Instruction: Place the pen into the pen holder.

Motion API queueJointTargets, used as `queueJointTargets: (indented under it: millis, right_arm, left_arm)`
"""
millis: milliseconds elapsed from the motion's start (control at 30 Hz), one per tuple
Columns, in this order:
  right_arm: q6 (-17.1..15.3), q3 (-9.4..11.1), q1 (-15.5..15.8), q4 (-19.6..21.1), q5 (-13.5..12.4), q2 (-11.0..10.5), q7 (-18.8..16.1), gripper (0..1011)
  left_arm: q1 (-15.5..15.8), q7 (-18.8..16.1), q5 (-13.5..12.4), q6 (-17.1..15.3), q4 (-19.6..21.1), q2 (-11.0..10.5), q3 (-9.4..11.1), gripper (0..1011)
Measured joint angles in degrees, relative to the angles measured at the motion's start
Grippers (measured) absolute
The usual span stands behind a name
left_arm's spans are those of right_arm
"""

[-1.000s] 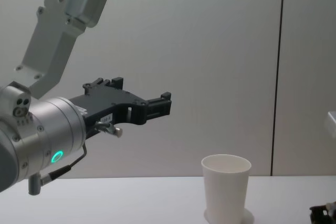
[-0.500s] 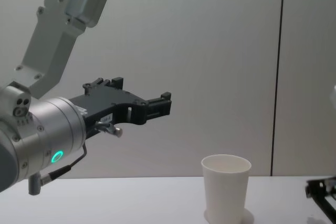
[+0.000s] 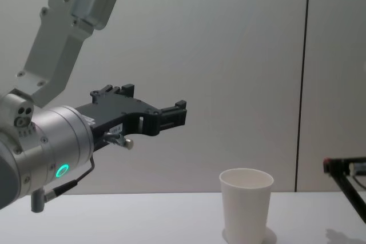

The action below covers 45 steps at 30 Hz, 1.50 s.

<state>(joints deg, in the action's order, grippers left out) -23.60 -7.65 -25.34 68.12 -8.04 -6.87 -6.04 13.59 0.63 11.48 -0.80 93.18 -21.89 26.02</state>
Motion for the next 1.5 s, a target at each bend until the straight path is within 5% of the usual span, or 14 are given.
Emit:
queueJointTargets:
  millis: [467,833,1500]
  right_arm:
    - [11.22,-0.64,1.05,2.73,-0.14,0.44,-1.61,159]
    - [22.66,-1.94,-0.16,0.23,-0.61,1.99,-2.82,159]
    - [43.34,-4.58,-8.97,-18.69,-0.67,6.74,-3.42,159]
  left_arm:
    - [0.0,0.0,0.0,0.0,0.0,0.0,0.0,1003]
    - [0.0,0.0,0.0,0.0,0.0,0.0,0.0,1003]
    - [0.0,0.0,0.0,0.0,0.0,0.0,0.0,1003]
